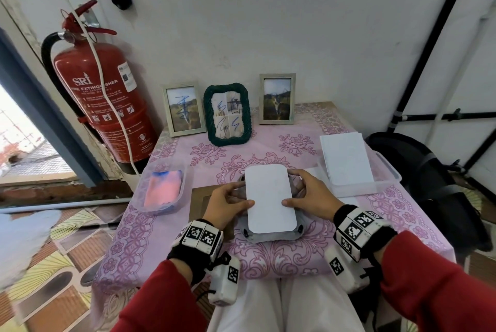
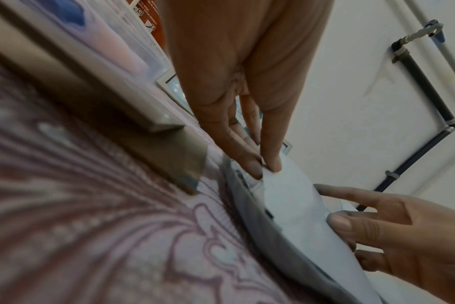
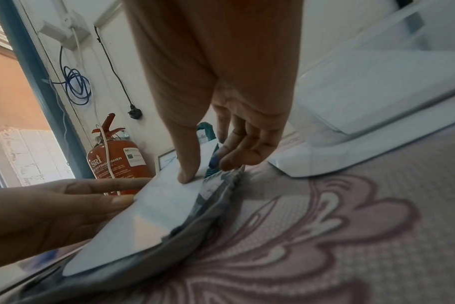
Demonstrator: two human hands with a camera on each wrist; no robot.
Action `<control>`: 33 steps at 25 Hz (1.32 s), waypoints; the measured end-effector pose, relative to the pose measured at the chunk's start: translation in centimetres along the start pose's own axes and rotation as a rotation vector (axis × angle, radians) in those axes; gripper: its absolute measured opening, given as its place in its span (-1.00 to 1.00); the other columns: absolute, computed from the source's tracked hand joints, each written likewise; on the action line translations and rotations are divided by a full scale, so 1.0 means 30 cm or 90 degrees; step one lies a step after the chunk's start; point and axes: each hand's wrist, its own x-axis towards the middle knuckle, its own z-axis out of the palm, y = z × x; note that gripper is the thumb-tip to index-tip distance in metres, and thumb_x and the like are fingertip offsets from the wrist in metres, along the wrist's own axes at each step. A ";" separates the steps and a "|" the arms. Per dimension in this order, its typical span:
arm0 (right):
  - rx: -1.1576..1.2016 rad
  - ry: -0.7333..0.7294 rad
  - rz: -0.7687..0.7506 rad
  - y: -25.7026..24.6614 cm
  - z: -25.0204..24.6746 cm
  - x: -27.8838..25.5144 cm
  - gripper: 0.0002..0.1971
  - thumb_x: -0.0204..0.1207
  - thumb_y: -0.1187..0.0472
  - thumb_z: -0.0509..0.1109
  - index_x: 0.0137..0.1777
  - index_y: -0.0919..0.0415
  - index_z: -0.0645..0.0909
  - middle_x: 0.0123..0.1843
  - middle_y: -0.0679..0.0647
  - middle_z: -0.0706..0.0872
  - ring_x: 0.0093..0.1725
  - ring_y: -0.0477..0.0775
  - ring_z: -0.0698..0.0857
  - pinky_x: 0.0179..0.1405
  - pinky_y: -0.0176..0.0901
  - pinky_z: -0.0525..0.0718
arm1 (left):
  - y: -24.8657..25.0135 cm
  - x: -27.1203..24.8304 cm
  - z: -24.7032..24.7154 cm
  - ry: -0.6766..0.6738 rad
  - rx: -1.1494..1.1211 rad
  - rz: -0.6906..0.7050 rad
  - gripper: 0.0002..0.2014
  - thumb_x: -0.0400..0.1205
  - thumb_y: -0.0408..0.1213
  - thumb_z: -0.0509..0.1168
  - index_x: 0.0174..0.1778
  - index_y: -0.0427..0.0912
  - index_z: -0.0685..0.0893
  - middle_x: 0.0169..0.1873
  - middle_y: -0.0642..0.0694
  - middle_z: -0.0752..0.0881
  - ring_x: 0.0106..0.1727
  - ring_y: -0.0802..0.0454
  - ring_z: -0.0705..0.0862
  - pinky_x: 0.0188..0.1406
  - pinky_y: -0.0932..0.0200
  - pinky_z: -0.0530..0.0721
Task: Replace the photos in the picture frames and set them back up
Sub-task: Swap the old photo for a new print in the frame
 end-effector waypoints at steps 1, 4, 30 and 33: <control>-0.004 0.002 -0.003 0.002 0.001 -0.001 -0.21 0.27 0.27 0.64 0.48 0.10 0.37 -0.15 0.09 0.58 -0.18 0.00 0.56 -0.08 -0.24 0.55 | -0.002 0.001 0.000 0.000 0.010 0.003 -0.47 0.40 -0.61 0.46 0.30 -0.31 0.57 -0.24 -0.19 0.53 -0.17 -0.14 0.52 -0.18 0.25 0.75; -0.011 0.004 -0.012 0.005 0.006 0.002 -0.22 0.26 0.26 0.64 0.48 0.10 0.38 -0.09 0.08 0.61 -0.13 -0.01 0.56 -0.08 -0.26 0.53 | -0.008 0.008 -0.001 0.017 0.053 0.010 -0.46 0.37 -0.60 0.49 0.29 -0.36 0.57 -0.26 -0.16 0.55 -0.26 -0.03 0.54 -0.20 0.37 0.69; -0.166 -0.059 0.007 0.031 0.031 0.019 -0.35 0.34 0.14 0.59 0.43 0.19 0.49 0.04 0.08 0.38 0.17 0.12 0.57 0.18 -0.30 0.46 | 0.027 -0.006 0.005 -0.031 0.409 0.013 -0.39 0.47 -0.28 0.49 0.45 -0.23 0.50 0.03 -0.11 0.33 0.16 -0.11 0.49 0.36 0.19 0.45; -0.172 -0.065 0.014 0.031 0.030 0.023 -0.31 0.34 0.12 0.58 0.46 0.18 0.43 0.06 0.07 0.37 0.18 0.13 0.55 0.26 -0.21 0.47 | 0.031 -0.005 0.003 -0.037 0.402 0.006 -0.40 0.47 -0.28 0.49 0.44 -0.22 0.50 0.06 -0.12 0.35 0.09 0.01 0.46 0.31 0.25 0.45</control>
